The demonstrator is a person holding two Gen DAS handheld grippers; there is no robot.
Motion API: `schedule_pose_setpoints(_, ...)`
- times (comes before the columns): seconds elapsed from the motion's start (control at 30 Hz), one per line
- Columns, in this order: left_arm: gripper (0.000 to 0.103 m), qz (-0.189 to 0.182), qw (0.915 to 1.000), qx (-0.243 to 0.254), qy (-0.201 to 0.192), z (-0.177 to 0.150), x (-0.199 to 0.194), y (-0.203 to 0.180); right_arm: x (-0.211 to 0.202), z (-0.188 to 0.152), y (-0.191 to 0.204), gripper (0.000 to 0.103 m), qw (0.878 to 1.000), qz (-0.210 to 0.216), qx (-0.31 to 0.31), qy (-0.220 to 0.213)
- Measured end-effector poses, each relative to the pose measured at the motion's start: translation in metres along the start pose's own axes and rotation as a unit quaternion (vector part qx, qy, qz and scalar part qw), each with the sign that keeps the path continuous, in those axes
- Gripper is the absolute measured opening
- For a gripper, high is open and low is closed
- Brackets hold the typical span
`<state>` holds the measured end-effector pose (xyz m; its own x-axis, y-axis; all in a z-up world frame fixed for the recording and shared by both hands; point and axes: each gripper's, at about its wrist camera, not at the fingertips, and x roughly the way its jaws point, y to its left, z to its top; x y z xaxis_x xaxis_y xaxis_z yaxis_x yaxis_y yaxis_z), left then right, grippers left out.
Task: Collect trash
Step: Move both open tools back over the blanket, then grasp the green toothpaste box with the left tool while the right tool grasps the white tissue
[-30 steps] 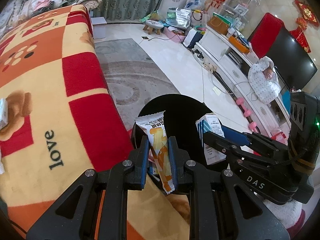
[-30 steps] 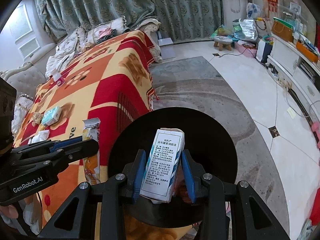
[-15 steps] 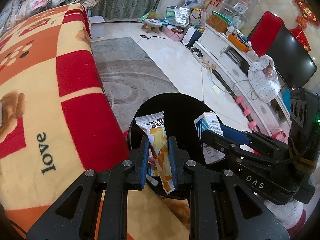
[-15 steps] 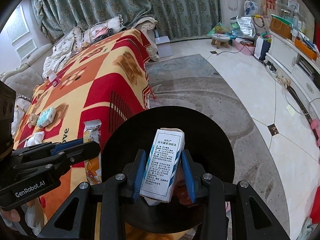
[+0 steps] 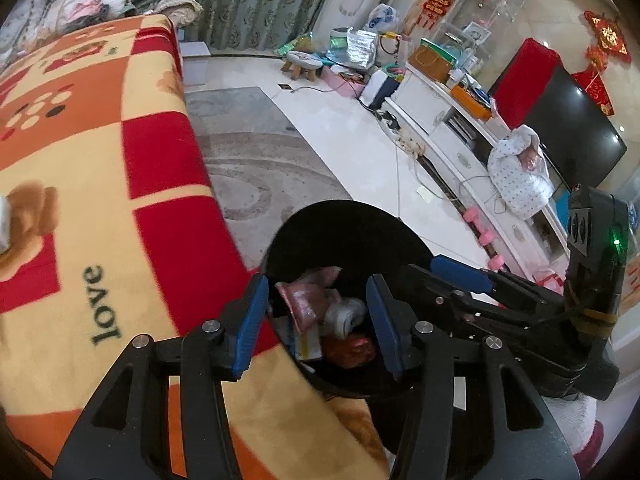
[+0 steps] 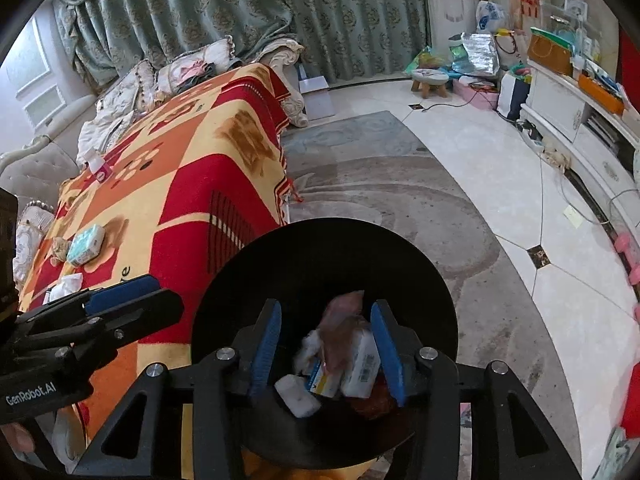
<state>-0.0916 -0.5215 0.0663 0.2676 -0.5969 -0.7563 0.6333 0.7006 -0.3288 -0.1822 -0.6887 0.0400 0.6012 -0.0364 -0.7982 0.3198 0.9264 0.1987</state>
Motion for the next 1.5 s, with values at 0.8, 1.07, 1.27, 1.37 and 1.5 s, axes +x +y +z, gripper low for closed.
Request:
schedule_pose_setpoints(0.8,0.050,0.145,0.9880,-0.039,-0.035,-0.047,-0.082,0.085,0.000,-0.019,0.110,0.046,0.996,0.058,-0.069,0.010)
schedule_pose_setpoints(1.07,0.049,0.179,0.9794,-0.087,-0.037,-0.070,-0.111,0.139,0.012,-0.028,0.168,0.048,0.989,0.091,-0.108,0.030)
schedule_pose_setpoints(1.27,0.049,0.207,0.9696,-0.122,-0.043,-0.085,-0.141,0.183,0.023,-0.033,0.216,0.050,0.980,0.127,-0.143,0.047)
schedule_pose_setpoints(1.37,0.049,0.227,0.9622,-0.143,-0.047,-0.093,-0.157,0.210,0.031,-0.033,0.240,0.051,0.976,0.143,-0.156,0.054)
schedule_pose_setpoints(1.5,0.050,0.251,0.9509,-0.174,-0.050,-0.101,-0.173,0.250,0.041,-0.031,0.276,0.056,0.968,0.166,-0.177,0.059)
